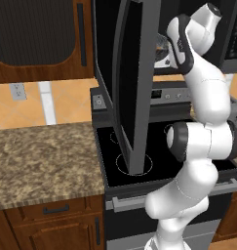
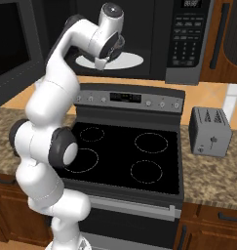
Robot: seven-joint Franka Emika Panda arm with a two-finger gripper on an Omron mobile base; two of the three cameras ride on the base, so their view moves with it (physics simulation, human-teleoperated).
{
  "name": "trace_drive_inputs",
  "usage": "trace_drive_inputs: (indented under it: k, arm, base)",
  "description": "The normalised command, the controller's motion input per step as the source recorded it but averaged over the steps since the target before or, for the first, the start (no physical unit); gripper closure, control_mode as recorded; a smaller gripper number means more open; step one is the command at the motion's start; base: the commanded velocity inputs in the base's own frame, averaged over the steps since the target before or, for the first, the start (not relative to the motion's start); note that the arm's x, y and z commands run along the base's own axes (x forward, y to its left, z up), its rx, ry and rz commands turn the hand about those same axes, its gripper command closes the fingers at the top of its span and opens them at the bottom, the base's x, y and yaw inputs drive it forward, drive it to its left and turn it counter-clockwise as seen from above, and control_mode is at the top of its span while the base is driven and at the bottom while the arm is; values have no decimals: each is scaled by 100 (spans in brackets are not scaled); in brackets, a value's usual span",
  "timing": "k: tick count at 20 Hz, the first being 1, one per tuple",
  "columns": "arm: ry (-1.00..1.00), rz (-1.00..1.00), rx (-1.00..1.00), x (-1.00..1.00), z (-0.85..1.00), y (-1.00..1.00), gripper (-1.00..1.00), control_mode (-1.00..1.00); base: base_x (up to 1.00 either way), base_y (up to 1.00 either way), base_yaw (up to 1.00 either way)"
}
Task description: Open the microwave, place the bowl with waffle inside the microwave, then close the microwave door and turn it on.
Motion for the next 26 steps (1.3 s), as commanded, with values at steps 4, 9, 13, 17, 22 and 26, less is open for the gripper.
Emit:
trace_drive_inputs:
  k: [4,9,13,17,22,26]
  arm:
    - [-10,6,8,-12,58,-17,-100,-100]
    - [-15,12,2,-39,50,-18,-100,-100]
    - [-1,18,0,-95,10,-8,-100,-100]
    - [0,15,0,-100,-19,-21,-100,-100]
    - [0,13,0,-100,-27,-6,-100,-100]
    - [0,17,-1,-100,-32,0,-100,-100]
  base:
    - [0,0,0]
    - [0,0,0]
    - [0,0,0]
    - [0,0,0]
    - [0,0,0]
    - [0,0,0]
